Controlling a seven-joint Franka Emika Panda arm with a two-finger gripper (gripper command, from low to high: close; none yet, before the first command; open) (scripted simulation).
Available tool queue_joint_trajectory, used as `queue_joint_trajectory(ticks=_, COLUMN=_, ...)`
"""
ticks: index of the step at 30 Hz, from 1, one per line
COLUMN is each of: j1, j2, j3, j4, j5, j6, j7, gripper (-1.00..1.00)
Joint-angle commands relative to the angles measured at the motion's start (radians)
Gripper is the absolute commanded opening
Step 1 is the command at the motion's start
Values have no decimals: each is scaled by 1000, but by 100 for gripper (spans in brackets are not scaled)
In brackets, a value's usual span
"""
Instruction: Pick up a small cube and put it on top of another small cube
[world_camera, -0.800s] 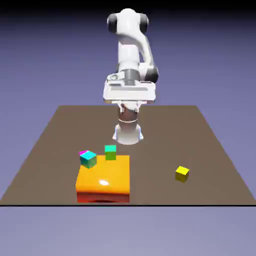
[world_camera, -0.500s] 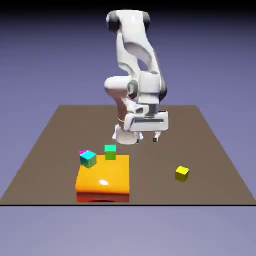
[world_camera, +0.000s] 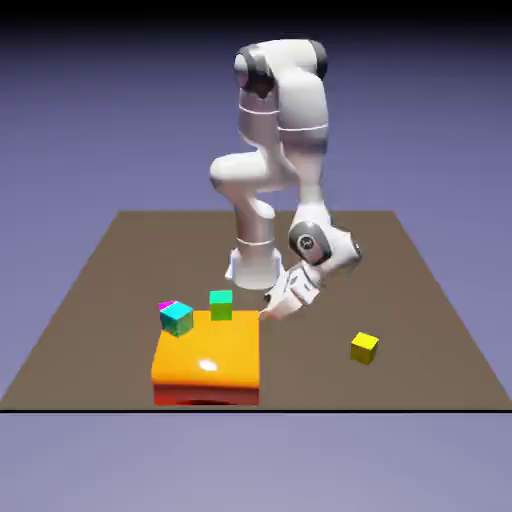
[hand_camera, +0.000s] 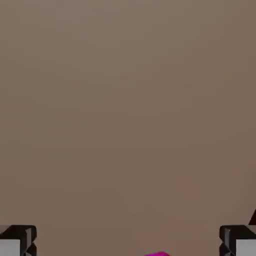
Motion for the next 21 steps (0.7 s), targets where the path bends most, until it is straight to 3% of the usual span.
queue_joint_trajectory(ticks=1, j1=12, j2=36, j3=7, j4=-1, j5=-44, j6=-40, j7=3, gripper=0)
queue_joint_trajectory(ticks=8, j1=71, j2=260, j3=37, j4=-12, j5=-348, j6=-297, j7=39, gripper=0)
queue_joint_trajectory(ticks=21, j1=-267, j2=243, j3=-228, j4=-116, j5=-841, j6=-389, j7=339, gripper=0)
